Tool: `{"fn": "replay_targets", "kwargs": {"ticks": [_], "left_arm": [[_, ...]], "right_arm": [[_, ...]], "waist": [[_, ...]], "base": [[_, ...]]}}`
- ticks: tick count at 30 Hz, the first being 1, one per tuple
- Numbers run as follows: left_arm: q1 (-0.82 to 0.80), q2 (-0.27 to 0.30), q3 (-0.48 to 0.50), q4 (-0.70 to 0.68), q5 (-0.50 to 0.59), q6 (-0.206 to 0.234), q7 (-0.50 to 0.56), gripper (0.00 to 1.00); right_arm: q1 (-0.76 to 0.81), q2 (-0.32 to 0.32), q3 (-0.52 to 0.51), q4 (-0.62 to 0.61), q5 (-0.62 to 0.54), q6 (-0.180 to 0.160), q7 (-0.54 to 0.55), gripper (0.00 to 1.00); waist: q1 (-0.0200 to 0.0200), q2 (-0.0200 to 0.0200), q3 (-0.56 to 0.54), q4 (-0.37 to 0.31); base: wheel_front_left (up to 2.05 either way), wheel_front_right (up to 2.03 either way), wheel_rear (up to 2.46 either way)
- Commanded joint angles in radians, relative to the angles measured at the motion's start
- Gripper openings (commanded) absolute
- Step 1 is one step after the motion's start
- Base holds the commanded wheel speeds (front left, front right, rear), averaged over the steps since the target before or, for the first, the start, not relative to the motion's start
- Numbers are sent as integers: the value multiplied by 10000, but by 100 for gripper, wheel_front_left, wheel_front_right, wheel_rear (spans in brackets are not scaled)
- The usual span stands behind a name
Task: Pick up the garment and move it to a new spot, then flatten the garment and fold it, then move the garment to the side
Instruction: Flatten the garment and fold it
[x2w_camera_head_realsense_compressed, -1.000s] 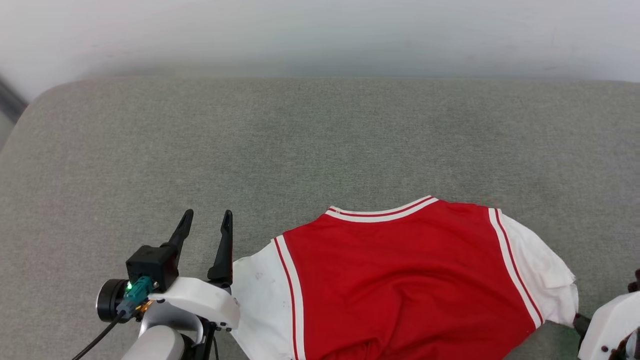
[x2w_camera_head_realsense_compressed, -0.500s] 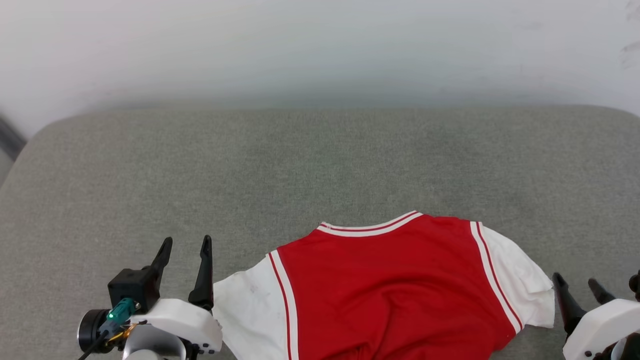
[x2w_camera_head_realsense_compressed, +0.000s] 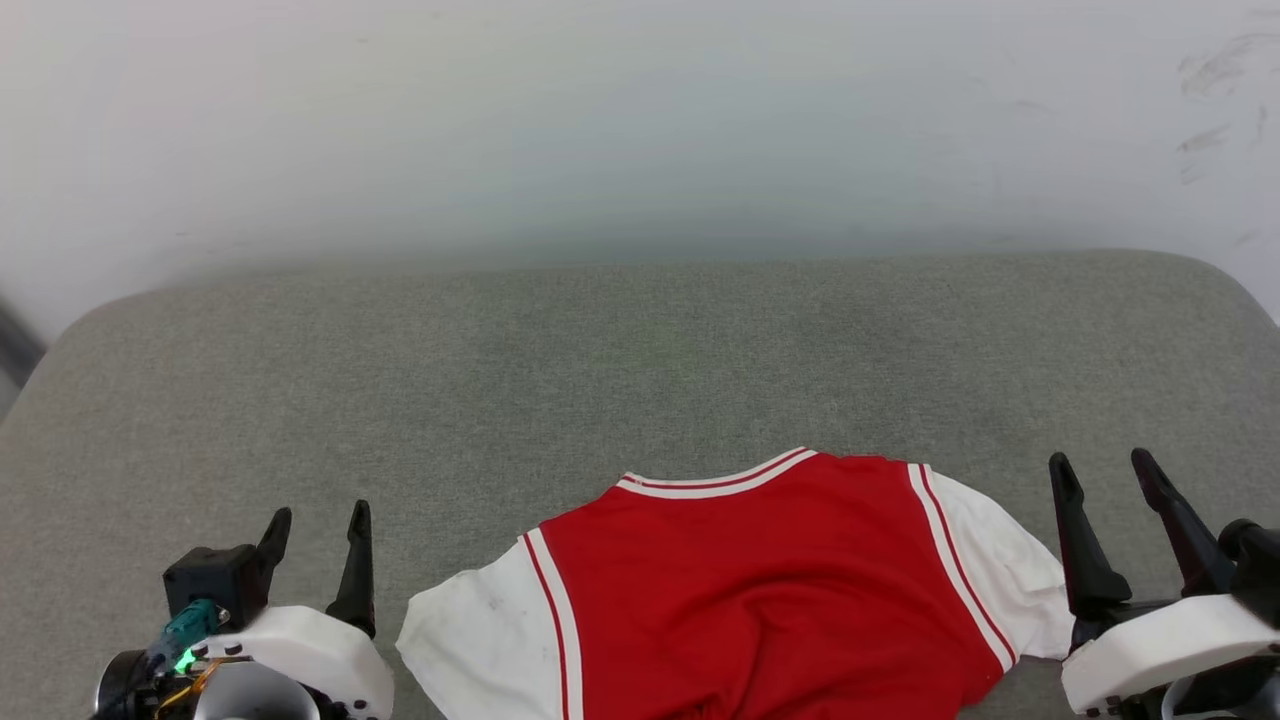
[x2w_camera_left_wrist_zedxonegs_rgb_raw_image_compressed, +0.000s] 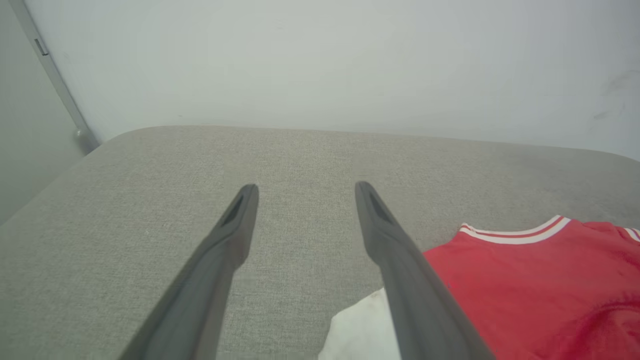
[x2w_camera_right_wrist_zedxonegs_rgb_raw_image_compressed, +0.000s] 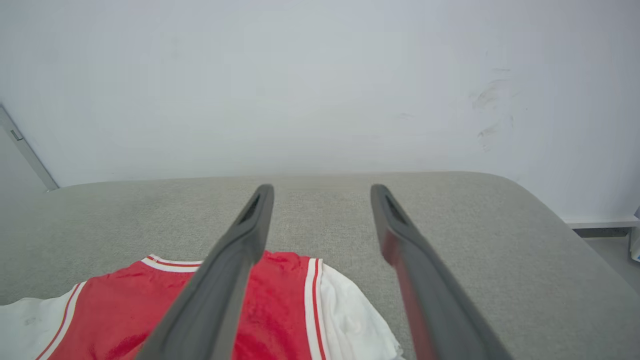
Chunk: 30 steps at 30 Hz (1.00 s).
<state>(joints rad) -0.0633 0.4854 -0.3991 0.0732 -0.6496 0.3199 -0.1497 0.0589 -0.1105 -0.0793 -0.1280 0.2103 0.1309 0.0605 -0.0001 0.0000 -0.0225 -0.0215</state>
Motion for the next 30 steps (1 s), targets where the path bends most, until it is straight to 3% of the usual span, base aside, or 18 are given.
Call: {"fn": "replay_targets", "kwargs": {"ticks": [1,6,7,10,16,20,21,22,24,30], "left_arm": [[124,127,-45,-19,-123,-61,340,100],[-348,732,-374,206,-722,-841,2077,100],[-670,1128,-701,464,-1177,-1453,3479,100],[-1036,1504,-1117,808,-1796,-2066,5315,100],[-1442,1727,-1563,1408,-2316,-2216,7272,100],[-1489,1517,-1913,1903,-2482,-2285,8048,100],[-1481,1405,-2008,2013,-2539,-2318,8179,88],[-1477,1258,-2133,2085,-2544,-2343,8275,47],[-1496,993,-2306,2173,-2515,-2449,8244,0],[-1686,739,-2260,2387,-2193,-2274,7535,0]], "right_arm": [[135,97,102,-120,-41,-3,-83,100],[394,262,343,-367,-8,-3,-20,100],[403,306,484,-450,34,-3,-6,100],[239,287,672,-480,124,-3,41,100],[-96,268,820,-353,289,-3,-36,100],[-217,277,915,-178,461,-5,-73,100],[-246,259,942,-142,478,-3,-113,100],[-263,256,947,-81,535,-3,-126,100],[-316,212,928,-13,605,-3,-178,100],[-415,9,696,261,920,-3,8,100]], "waist": [[1,0,-3,-59],[1,0,145,-299],[1,0,367,-552],[1,0,727,-910],[1,0,1256,-1310],[1,0,1486,-1451],[1,0,1518,-1472],[1,0,1541,-1484],[1,0,1588,-1481],[1,0,1461,-1334]], "base": [[0,0,0],[0,0,0],[0,0,0],[0,0,0],[0,0,0],[0,0,0],[0,0,0],[0,0,0],[0,0,0],[0,0,0]]}}
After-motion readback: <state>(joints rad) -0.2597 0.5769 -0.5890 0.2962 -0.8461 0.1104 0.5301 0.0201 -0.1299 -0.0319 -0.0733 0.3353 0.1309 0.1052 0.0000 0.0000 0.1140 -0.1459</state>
